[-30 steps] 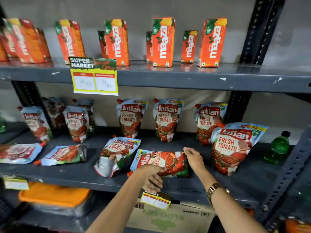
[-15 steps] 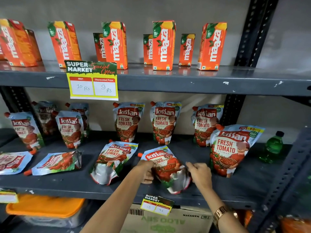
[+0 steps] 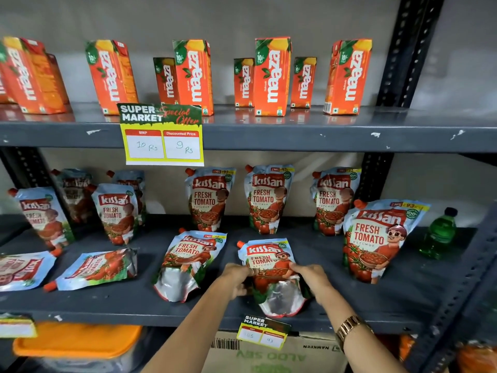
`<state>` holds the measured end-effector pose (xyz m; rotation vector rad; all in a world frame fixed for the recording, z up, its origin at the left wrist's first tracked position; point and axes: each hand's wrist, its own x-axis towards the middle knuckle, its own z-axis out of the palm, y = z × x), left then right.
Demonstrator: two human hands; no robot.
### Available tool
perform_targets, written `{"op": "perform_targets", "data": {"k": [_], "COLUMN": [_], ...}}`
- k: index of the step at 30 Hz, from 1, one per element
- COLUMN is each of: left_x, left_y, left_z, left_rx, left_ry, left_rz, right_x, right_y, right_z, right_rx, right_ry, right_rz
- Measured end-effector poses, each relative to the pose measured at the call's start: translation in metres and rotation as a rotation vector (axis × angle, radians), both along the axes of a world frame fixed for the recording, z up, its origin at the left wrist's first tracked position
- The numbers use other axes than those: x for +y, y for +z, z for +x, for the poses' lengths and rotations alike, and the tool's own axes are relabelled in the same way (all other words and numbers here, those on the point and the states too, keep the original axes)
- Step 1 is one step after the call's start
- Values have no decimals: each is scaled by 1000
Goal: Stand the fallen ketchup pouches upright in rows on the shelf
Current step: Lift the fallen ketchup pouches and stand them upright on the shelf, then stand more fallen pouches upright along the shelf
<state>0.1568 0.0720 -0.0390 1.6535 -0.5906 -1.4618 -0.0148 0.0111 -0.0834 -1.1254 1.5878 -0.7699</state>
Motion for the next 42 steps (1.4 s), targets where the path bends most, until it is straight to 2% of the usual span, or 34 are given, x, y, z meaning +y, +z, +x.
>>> {"op": "perform_targets", "data": {"k": [7,12,17,26,30,34,38,42], "left_x": [-1,-16,-32,-37,-38,-34,-27,-13], "left_y": [3,11,25,9,7,1,-1,3], "left_z": [-5,-18,-39,-49,-47,-38,-16,8], "left_rx": [-73,-182,-230,-187,-206,-223,-265,-307], "left_ry": [0,-12,23,-57,-34,52,176,274], "left_rz": [-118,-303,-477,-525,-538,-494,-491,-492], "right_x": [8,17,15,21,24,31,40,49], "right_y": [15,41,51,33,24,14,18,15], "right_z": [3,-7,-20,-36,-25,-16,-3,20], "right_rx": [-188,-240,-244,-128,-35,104,182,166], "right_ry": [-88,-74,-157,-74,-262,-397,-299,-176], "right_rz": [-31,-215,-421,-500,-547,-715,-860,-902]}}
